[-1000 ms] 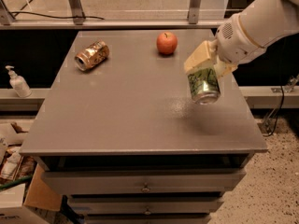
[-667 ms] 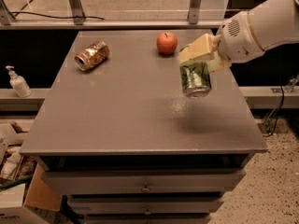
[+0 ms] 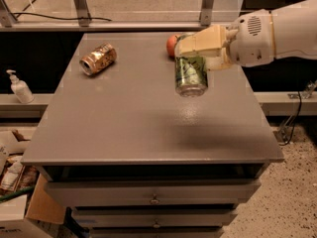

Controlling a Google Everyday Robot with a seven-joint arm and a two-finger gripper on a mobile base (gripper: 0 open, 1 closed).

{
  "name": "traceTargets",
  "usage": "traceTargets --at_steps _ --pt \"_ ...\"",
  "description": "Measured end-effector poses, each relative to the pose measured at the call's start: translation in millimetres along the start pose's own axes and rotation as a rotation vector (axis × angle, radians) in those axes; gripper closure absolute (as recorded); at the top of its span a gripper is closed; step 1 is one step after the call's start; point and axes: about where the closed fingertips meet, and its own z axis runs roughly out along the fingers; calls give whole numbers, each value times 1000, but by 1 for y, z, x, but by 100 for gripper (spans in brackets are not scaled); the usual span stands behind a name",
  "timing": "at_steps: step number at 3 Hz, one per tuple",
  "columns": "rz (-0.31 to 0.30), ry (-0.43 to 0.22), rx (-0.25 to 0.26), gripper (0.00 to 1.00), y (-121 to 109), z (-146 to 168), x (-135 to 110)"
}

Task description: Place green can upright

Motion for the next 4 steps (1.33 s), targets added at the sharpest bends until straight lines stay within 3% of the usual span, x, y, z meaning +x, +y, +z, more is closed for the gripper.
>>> traceTargets --at_steps 1,2,4 --pt "4 0 3 100 -1 0 0" --pt "-30 -19 -24 100 -2 -5 4" --pt "-290 -103 -100 100 -10 3 6"
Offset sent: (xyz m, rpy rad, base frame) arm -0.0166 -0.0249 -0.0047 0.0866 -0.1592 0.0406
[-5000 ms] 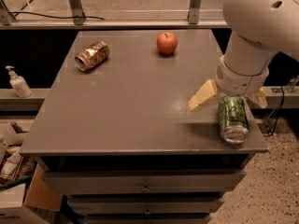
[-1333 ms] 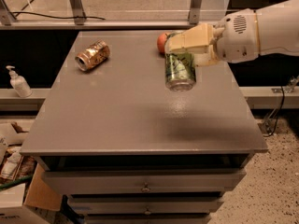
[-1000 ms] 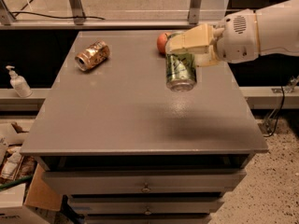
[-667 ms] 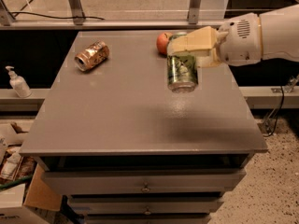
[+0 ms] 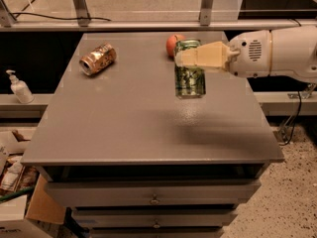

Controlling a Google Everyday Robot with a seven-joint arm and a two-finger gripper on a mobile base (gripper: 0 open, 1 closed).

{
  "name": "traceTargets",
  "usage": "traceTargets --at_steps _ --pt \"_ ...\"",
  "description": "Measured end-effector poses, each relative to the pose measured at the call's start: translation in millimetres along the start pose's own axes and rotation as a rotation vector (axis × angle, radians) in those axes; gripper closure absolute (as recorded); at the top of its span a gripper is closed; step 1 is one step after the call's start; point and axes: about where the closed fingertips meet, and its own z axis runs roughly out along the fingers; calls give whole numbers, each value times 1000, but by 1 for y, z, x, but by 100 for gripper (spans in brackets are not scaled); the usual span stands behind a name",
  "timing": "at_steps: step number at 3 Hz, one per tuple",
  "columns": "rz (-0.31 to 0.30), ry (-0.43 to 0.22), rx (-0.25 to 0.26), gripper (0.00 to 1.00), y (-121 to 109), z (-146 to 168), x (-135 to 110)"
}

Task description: Place green can upright

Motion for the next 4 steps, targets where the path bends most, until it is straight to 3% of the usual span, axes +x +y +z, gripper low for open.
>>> traceTargets --at_steps 1,2,3,4 --pt "-98 -20 -17 100 -3 4 1" --pt "-151 -30 -26 100 -5 6 2" --pt "-189 -17 -31 100 -6 17 2" --pt "-176 -19 -31 100 -5 16 2"
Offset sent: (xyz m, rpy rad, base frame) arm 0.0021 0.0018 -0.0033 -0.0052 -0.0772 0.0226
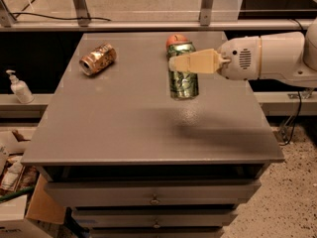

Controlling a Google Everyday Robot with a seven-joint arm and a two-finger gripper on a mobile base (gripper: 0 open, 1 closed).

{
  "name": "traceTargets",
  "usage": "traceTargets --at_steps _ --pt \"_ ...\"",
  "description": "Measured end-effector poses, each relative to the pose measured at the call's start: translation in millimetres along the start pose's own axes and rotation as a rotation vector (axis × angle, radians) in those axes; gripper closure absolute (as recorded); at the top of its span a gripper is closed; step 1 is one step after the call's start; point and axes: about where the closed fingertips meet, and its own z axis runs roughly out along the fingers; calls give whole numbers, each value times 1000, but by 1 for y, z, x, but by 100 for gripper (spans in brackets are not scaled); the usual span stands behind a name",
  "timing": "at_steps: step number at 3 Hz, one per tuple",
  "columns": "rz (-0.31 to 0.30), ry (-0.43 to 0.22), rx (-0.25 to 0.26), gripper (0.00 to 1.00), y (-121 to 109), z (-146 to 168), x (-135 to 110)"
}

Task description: Place green can upright

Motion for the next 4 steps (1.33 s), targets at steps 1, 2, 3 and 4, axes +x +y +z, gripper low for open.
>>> traceTargets --at_steps 1,2,3,4 --pt "-105 -43 -22 100 -6 7 -9" --pt "-257 -101 -55 100 -16 19 -21" --pt "-372 -126 -70 100 -27 30 -22" --pt "-455 -111 -65 100 -38 41 -15"
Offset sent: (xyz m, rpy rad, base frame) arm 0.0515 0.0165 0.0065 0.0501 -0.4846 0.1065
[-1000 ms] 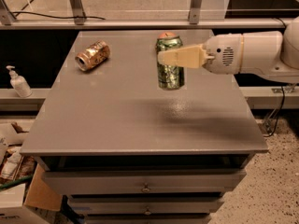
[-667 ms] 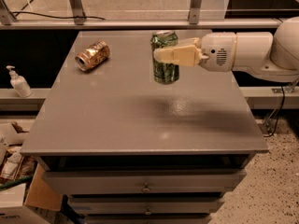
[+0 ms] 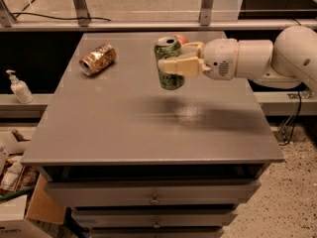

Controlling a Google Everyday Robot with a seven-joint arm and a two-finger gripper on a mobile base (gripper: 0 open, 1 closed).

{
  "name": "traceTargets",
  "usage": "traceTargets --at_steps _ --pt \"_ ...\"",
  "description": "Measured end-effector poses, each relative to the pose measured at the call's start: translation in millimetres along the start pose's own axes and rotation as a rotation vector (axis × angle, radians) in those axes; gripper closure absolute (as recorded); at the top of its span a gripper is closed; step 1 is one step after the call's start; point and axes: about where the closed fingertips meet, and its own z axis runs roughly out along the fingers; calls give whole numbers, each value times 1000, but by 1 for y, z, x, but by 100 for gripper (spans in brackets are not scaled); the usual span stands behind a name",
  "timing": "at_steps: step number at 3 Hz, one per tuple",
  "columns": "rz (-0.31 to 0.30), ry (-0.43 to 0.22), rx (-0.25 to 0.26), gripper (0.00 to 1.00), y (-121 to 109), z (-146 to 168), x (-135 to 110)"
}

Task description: Place green can upright

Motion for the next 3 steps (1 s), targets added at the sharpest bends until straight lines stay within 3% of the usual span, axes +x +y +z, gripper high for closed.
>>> traceTargets --at_steps 1,3 --pt "-43 13 -9 100 -6 10 17" --pt "-65 -51 -25 100 -15 22 40"
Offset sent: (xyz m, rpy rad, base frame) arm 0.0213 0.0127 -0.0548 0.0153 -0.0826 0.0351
